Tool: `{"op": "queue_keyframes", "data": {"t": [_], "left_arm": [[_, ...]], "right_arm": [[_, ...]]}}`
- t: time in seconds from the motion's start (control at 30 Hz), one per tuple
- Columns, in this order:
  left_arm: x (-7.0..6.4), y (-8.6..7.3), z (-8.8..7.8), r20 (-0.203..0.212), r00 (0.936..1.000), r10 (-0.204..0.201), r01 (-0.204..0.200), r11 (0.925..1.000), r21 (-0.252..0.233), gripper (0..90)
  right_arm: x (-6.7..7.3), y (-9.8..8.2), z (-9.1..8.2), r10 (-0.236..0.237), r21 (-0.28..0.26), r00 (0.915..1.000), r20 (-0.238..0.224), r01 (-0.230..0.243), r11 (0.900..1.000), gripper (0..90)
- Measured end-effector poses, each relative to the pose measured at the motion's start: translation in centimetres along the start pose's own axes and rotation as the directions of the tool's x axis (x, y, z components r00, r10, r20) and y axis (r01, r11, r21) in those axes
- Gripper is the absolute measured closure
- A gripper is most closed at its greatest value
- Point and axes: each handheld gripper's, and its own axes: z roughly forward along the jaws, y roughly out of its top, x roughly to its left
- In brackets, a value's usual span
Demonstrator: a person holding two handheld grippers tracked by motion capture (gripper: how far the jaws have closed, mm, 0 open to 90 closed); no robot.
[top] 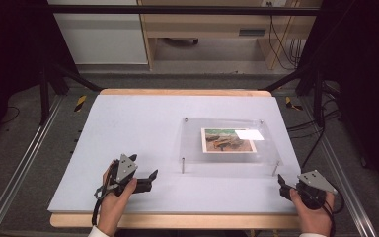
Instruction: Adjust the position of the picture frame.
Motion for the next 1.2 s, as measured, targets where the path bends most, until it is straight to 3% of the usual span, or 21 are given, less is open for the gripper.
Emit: {"op": "queue_keyframes", "data": {"t": [0.2, 0.23, 0.33, 0.4, 0.6, 0.7, 0.73, 0.9, 1.0, 1.2], "left_arm": [[-0.1, 0.2, 0.1, 0.025, 0.9997, 0.002, -0.001, 0.9998, -0.022, 8.4], [-0.2, 0.3, 0.1, 0.055, 0.9984, 0.013, -0.012, 0.9995, -0.030, 7.4], [-0.4, 0.4, 0.2, 0.077, 0.9967, 0.026, -0.022, 0.9989, -0.041, 6.3], [-0.6, 0.6, 0.3, 0.119, 0.9925, 0.027, -0.021, 0.9987, -0.047, 6.2], [-1.0, 0.9, 0.3, 0.178, 0.9840, -0.012, 0.021, 0.9988, -0.045, 6.1], [-1.1, 0.9, 0.3, 0.196, 0.9805, -0.009, 0.018, 0.9991, -0.040, 6.2], [-1.4, 0.9, 0.3, 0.214, 0.9767, 0.013, -0.003, 0.9990, -0.045, 6.2], [-2.3, 1.0, 0.2, 0.232, 0.9727, 0.011, 0.003, 0.9982, -0.060, 4.6], [-2.4, 1.0, -0.1, 0.227, 0.9738, 0.004, 0.013, 0.9973, -0.072, 4.6], [-1.6, 0.8, -0.2, 0.225, 0.9723, -0.065, 0.077, 0.9958, -0.048, 4.9]], "right_arm": [[0.0, -0.1, 0.1, 0.010, 0.017, 0.9997, -0.021, -0.010, 1.000, 17.8], [0.1, -0.1, 0.3, 0.024, 0.028, 0.9992, -0.030, -0.023, 0.999, 14.4], [0.1, -0.1, 0.5, 0.033, 0.030, 0.9987, -0.038, -0.032, 0.999, 12.7], [0.1, -0.1, 0.7, 0.038, 0.029, 0.9980, -0.051, -0.036, 0.999, 12.7], [0.2, -0.1, 0.9, 0.052, 0.027, 0.9927, -0.109, -0.049, 0.998, 16.3], [0.2, -0.2, 0.7, 0.046, 0.021, 0.9904, -0.130, -0.043, 0.999, 22.6], [0.3, -0.2, 0.6, 0.049, 0.013, 0.9895, -0.136, -0.048, 0.999, 23.0], [0.2, -0.2, 0.1, 0.061, -0.011, 0.9895, -0.131, -0.063, 0.998, 24.0], [0.3, -0.3, 0.0, 0.074, -0.013, 0.9897, -0.123, -0.076, 0.997, 24.0], [0.3, 0.2, 0.8, 0.076, 0.002, 0.9932, -0.088, -0.076, 0.997, 23.4]]}}
